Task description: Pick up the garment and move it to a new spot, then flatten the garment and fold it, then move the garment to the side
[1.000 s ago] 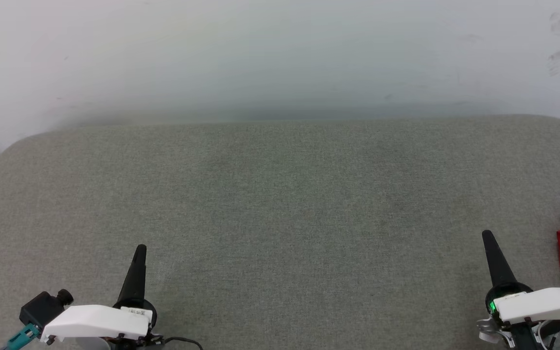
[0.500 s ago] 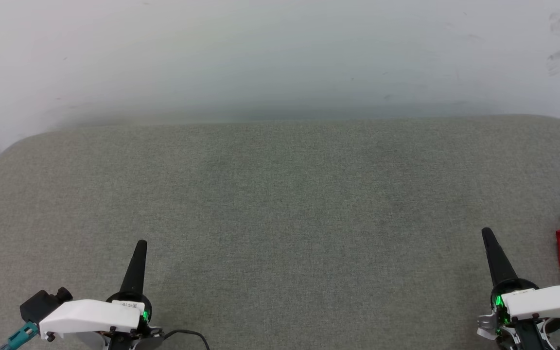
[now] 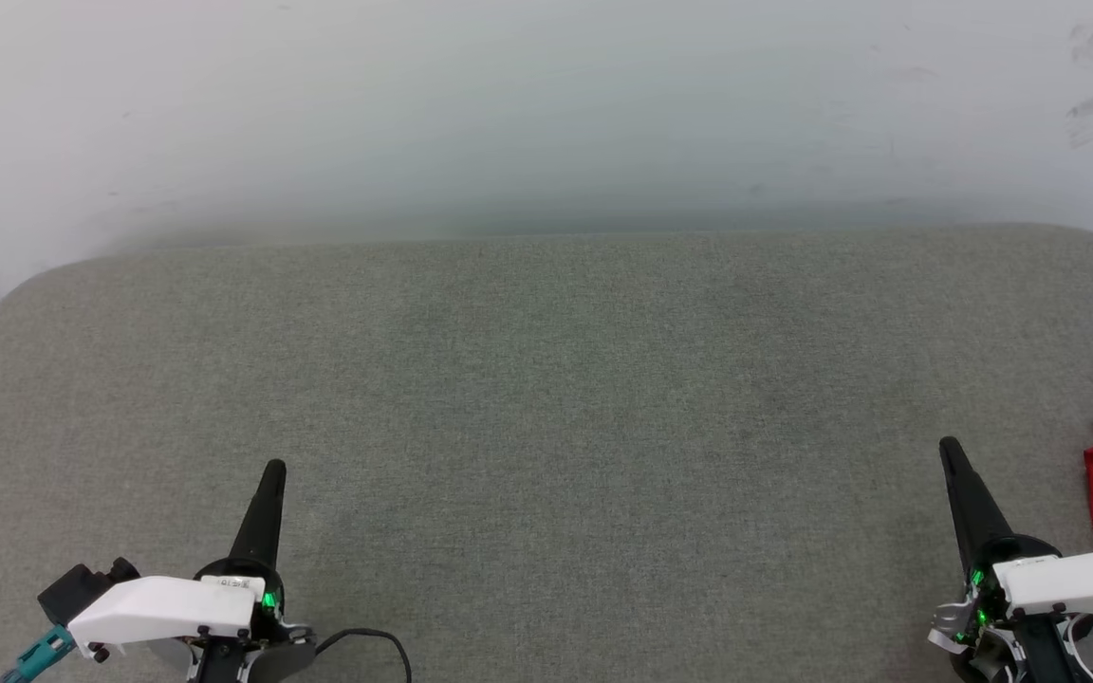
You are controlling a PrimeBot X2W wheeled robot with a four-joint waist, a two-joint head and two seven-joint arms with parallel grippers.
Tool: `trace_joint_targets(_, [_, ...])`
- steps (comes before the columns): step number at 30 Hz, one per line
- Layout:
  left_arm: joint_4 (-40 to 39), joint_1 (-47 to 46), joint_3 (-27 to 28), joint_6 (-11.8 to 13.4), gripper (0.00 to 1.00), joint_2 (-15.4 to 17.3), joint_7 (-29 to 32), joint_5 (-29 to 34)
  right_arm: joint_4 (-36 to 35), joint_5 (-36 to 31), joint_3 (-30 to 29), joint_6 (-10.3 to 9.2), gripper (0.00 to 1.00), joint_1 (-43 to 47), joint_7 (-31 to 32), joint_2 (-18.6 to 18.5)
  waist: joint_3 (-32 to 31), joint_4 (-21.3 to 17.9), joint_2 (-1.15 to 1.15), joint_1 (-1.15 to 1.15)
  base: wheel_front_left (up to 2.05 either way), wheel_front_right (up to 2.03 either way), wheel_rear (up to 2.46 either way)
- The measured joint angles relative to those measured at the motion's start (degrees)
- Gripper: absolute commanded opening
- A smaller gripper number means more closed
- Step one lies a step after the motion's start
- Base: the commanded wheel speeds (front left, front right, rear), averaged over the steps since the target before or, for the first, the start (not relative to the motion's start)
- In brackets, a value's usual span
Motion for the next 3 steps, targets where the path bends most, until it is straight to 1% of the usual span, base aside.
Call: trace_joint_targets(3, [0.3, -0.1, 0.1, 0.0, 0.0, 0.0, 0.4, -1.4, 0.2, 1.4, 0.0, 0.0, 0.0, -0.1, 0.2, 0.0, 0.0, 0.0, 0.0, 0.0, 0.0, 0.0, 0.0])
